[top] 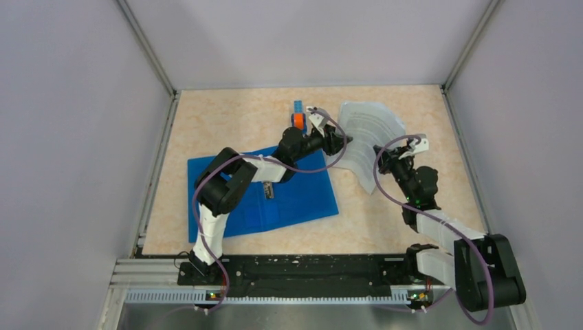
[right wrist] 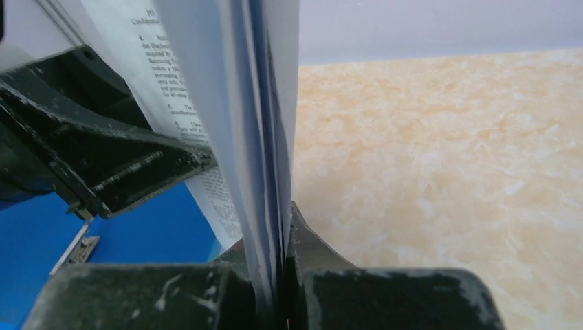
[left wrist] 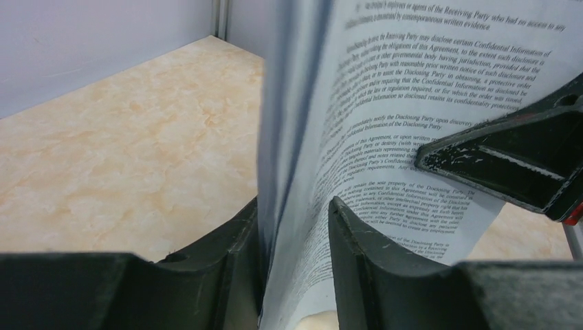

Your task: Put the files into the folder

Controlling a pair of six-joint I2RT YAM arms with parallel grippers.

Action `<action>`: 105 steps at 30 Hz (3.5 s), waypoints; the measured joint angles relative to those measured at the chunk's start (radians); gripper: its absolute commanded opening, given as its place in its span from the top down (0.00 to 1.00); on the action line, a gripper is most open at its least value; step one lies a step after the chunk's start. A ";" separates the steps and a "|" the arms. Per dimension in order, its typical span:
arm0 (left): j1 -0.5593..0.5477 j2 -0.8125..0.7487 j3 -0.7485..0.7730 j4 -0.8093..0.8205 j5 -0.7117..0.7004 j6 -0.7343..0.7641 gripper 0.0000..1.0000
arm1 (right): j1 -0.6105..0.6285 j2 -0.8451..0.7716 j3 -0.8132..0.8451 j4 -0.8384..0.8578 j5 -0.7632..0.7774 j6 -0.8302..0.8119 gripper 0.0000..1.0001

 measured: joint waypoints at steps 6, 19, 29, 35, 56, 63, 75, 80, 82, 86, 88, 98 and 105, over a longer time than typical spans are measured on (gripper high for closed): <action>0.000 -0.056 0.006 -0.085 0.017 0.026 0.63 | 0.000 -0.107 0.175 -0.241 -0.087 -0.028 1.00; 0.006 -0.742 0.013 -0.518 0.115 0.201 0.59 | 0.000 -0.172 0.776 -0.644 -0.583 -0.045 1.00; 0.006 -0.917 0.010 -0.708 0.157 0.246 0.55 | 0.000 -0.145 0.804 -0.482 -0.864 0.211 1.00; 0.006 -0.924 -0.022 -0.793 0.156 0.287 0.46 | 0.000 -0.126 0.799 -0.304 -0.942 0.370 1.00; 0.014 -0.998 0.079 -0.944 0.282 0.368 0.78 | 0.008 -0.020 0.829 0.012 -1.003 0.626 1.00; 0.014 -0.993 0.079 -0.956 0.194 0.374 1.00 | 0.008 0.004 0.843 -0.009 -1.001 0.620 0.98; 0.015 -0.837 0.004 -0.759 -0.031 0.318 1.00 | 0.010 -0.059 0.784 -0.391 -0.724 0.217 0.98; 0.017 -0.590 0.007 -0.578 -0.027 0.273 1.00 | 0.008 -0.079 0.665 -0.447 -0.558 0.023 0.99; 0.025 -0.495 0.008 -0.515 -0.022 0.257 1.00 | 0.000 -0.049 0.623 -0.439 -0.520 -0.020 0.98; 0.055 -0.310 0.037 -0.391 0.018 0.214 1.00 | -0.034 0.026 0.541 -0.378 -0.475 -0.054 0.97; 0.077 -0.224 0.063 -0.323 0.054 0.188 1.00 | -0.074 0.089 0.499 -0.299 -0.462 -0.047 0.95; 0.185 0.086 0.277 -0.034 0.211 0.076 1.00 | -0.130 0.368 0.421 0.061 -0.430 0.045 0.85; 0.196 0.204 0.359 0.028 0.254 0.063 1.00 | -0.154 0.481 0.421 0.147 -0.421 0.079 0.80</action>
